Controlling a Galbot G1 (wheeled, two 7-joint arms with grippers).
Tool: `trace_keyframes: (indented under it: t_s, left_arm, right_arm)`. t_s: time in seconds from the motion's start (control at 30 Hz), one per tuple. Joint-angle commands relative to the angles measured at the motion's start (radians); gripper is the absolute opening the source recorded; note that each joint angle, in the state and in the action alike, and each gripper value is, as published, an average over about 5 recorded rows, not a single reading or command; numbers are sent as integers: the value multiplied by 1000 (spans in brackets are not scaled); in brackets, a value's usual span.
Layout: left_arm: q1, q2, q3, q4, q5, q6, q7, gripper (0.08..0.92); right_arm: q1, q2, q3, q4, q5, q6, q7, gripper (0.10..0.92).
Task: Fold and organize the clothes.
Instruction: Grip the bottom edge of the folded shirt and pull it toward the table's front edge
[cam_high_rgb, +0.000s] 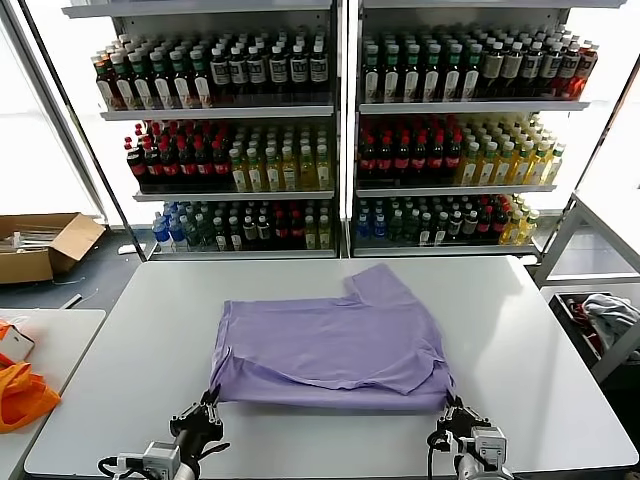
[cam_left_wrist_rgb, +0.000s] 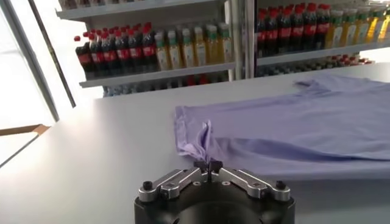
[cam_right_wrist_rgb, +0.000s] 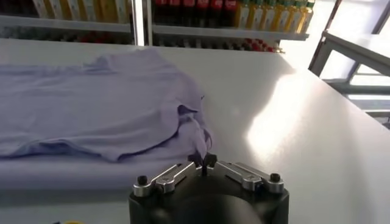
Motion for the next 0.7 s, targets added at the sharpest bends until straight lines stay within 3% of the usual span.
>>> trace_keyframes:
  t_s: [0.03,0.17,0.33,0.7]
  left_arm:
    - [69,-5,-2,-17,10,-13,1,86]
    - [73,-4,-3,-14,8,-17,3,86]
    - [92,-6,7,-51,8,-11,-6,109]
    - [47,-7,-35,-177,-51,45,-17,414]
  right_arm:
    - [-66,2,0,27,-21,0,2,120]
    - [-69,7,-4,33,-27,0,1,126]
    - [-72,11,-5,38,-33,0,9,237]
    - [-86,1,113,156,13,-1,24,540]
